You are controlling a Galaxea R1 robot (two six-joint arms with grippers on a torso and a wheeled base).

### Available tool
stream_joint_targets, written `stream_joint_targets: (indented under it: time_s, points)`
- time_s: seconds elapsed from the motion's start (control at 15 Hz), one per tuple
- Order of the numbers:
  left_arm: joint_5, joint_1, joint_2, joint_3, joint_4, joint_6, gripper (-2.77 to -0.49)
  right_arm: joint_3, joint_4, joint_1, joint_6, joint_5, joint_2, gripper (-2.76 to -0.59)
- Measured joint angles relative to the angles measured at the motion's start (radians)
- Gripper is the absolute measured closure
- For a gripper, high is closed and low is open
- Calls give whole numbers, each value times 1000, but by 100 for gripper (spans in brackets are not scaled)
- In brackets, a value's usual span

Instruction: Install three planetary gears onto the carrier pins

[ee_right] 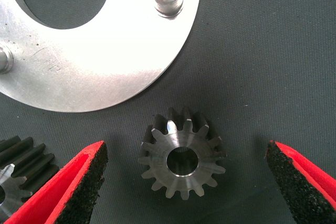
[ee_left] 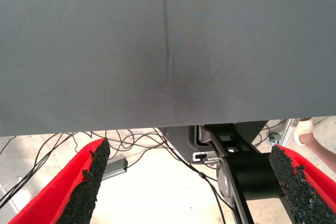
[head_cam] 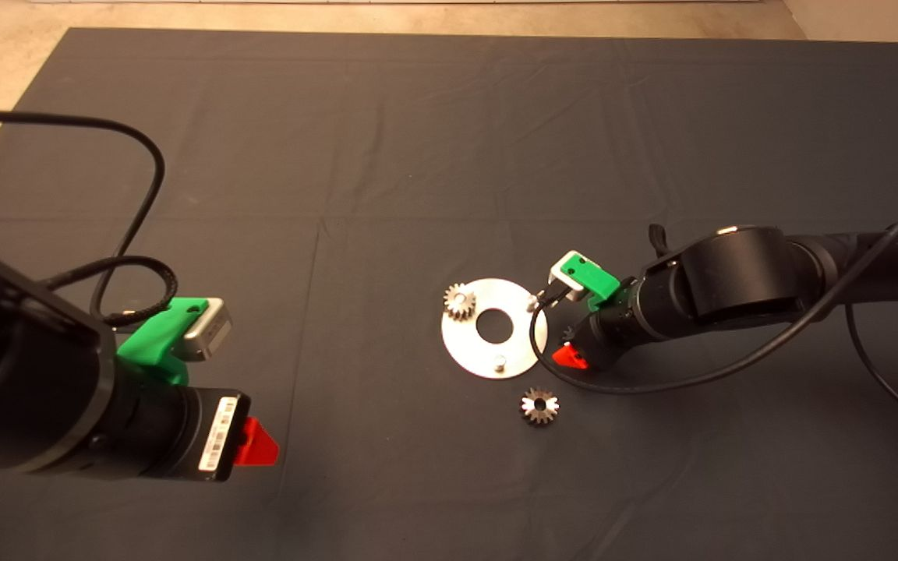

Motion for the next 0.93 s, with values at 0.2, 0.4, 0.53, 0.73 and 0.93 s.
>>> stream_joint_targets:
  time_s: [0.2, 0.4, 0.53, 0.73, 0.93]
  points:
    - [0, 0, 0, 0, 0, 0, -217, 0, 0, 0, 0, 0, 0, -225]
    - [0, 0, 0, 0, 0, 0, -217, 0, 0, 0, 0, 0, 0, -209]
    - [0, 0, 0, 0, 0, 0, -217, 11, 0, -1, 0, -4, 0, -209]
    - [0, 0, 0, 0, 0, 0, -217, 24, 0, -15, 0, -5, 0, -209]
    - [0, 0, 0, 0, 0, 0, -217, 24, 0, -16, 0, -10, -3, -199]
